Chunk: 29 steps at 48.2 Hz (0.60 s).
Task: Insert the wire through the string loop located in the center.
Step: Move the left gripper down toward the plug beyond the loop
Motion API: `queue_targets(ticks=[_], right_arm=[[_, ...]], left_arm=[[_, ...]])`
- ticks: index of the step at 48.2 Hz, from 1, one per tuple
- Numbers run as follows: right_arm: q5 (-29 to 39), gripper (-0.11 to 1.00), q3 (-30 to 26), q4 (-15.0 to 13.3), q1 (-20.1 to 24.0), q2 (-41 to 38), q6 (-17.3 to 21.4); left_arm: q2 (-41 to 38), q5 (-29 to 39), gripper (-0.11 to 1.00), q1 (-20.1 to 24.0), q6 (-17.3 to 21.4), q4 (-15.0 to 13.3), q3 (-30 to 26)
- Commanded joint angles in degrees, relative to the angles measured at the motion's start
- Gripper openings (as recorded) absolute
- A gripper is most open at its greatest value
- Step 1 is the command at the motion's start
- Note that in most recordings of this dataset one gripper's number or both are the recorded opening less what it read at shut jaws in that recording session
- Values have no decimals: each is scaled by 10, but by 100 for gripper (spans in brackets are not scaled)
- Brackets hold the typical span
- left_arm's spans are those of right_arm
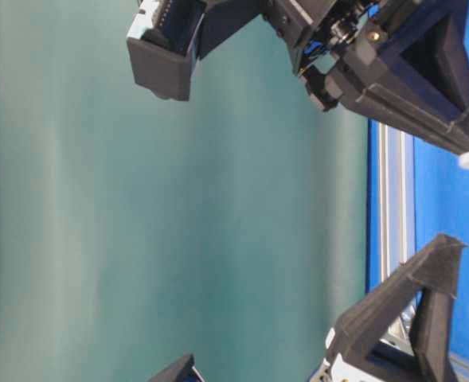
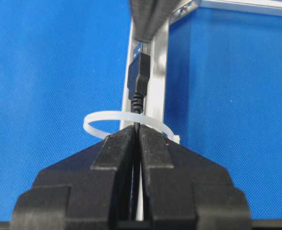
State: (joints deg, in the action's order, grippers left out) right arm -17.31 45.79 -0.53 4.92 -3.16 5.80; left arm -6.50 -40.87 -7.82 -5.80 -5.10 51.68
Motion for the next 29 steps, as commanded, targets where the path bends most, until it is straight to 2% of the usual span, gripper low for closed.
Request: queue_targets(ticks=[1,26,29], right_arm=[[-5,-2,-6,0,-1,7,-1],[-5,-2,-5,0,0,7,0],[-5,-2,-5,0,-1,7,0]], left_arm=[[15,-3,0,-6,1,2,-5],[13,-3,1,-7,11,7,-7],[13,-3,6,-9,11,7,-8]])
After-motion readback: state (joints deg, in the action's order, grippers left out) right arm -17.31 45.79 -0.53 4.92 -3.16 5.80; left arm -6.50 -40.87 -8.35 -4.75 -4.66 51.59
